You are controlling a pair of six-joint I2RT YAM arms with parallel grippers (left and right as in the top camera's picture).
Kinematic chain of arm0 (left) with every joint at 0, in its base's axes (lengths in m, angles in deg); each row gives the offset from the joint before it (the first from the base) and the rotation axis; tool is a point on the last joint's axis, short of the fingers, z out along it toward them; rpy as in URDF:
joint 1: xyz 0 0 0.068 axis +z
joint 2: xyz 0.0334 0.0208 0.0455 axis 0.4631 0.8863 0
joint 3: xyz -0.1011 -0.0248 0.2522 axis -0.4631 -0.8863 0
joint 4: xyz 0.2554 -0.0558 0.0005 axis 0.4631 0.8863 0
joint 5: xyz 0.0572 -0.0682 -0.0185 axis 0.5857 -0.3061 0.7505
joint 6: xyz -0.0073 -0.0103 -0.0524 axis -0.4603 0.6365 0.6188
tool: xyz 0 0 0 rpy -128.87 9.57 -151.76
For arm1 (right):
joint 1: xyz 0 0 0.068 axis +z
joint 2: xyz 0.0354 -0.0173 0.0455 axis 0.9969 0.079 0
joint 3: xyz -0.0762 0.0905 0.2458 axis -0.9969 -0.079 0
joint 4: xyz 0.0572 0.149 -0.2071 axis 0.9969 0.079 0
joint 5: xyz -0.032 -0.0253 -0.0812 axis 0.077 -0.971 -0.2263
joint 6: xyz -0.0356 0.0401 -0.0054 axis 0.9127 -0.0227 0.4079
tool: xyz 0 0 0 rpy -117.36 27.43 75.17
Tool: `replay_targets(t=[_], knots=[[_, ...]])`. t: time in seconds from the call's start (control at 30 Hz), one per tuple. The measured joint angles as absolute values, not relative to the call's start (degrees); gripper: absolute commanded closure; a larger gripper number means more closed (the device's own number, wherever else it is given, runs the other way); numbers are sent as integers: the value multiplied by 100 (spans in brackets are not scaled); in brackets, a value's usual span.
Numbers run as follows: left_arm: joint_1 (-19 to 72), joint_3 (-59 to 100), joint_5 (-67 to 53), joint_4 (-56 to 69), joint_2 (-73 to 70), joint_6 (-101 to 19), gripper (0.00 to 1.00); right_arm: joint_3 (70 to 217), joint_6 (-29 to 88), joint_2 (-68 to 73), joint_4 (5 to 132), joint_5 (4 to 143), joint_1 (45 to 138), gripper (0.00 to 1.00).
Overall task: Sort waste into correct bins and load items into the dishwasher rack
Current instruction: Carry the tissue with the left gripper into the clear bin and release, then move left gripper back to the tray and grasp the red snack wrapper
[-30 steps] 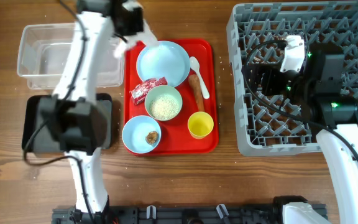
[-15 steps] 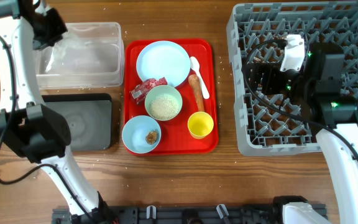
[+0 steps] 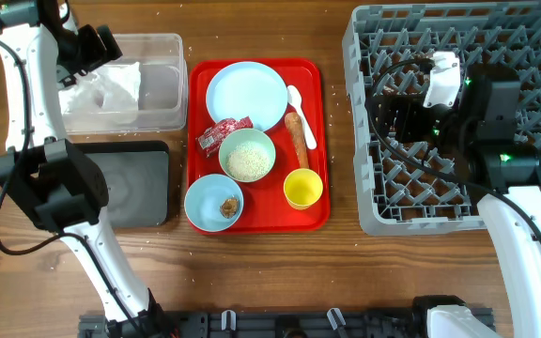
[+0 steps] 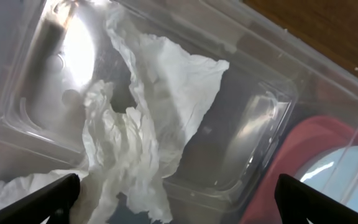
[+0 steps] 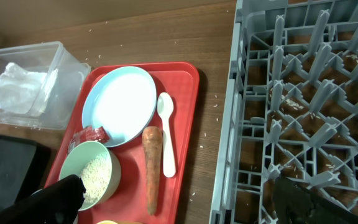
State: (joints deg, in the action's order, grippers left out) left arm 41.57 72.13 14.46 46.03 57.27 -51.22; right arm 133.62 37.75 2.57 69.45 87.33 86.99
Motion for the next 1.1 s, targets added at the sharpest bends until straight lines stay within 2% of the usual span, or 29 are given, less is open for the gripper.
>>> replay_targets(t=[0.37,0.43,0.47,0.5,0.53,0.57,0.6,0.63,0.67,0.73,0.87,1.0,1.1], knots=[[3665,7325,1584,4607,5303,-6222,0,13362,3775,259,6936,8733,8699,0],[3671,7325,1750,4537,5369,-6331,5,13365,3775,259,6934,8733,8699,0],[3676,7325,1894,4513,5417,-6316,14,13365,3775,259,6934,8733,8699,0],[3676,7325,2084,4496,5485,-6230,27,13362,3775,259,6936,8733,8699,0],[3676,7325,2300,4491,5563,-6044,53,13365,3777,259,6936,8733,8699,0],[3676,7325,2471,4500,5620,-5852,64,13365,3775,259,6936,8733,8699,0],[3676,7325,2657,4533,5688,-5651,68,13365,3775,259,6936,8733,8699,0],[3676,7323,2825,4570,5751,-5448,67,13365,3775,259,6936,8733,8699,0],[3676,7325,2939,4587,5788,-5273,60,13365,3775,259,6936,8731,8699,0],[3676,7323,3151,4596,5799,-4934,38,13365,3777,259,6936,8733,8699,0],[3676,7325,3192,4356,5801,-4823,21,13365,3775,259,6934,8733,8699,0],[3724,7325,1798,4345,5801,-6110,13,13365,3775,259,6934,8733,8699,0],[3728,7325,1026,4316,5804,-6731,14,13365,3775,259,6936,8733,8699,0]])
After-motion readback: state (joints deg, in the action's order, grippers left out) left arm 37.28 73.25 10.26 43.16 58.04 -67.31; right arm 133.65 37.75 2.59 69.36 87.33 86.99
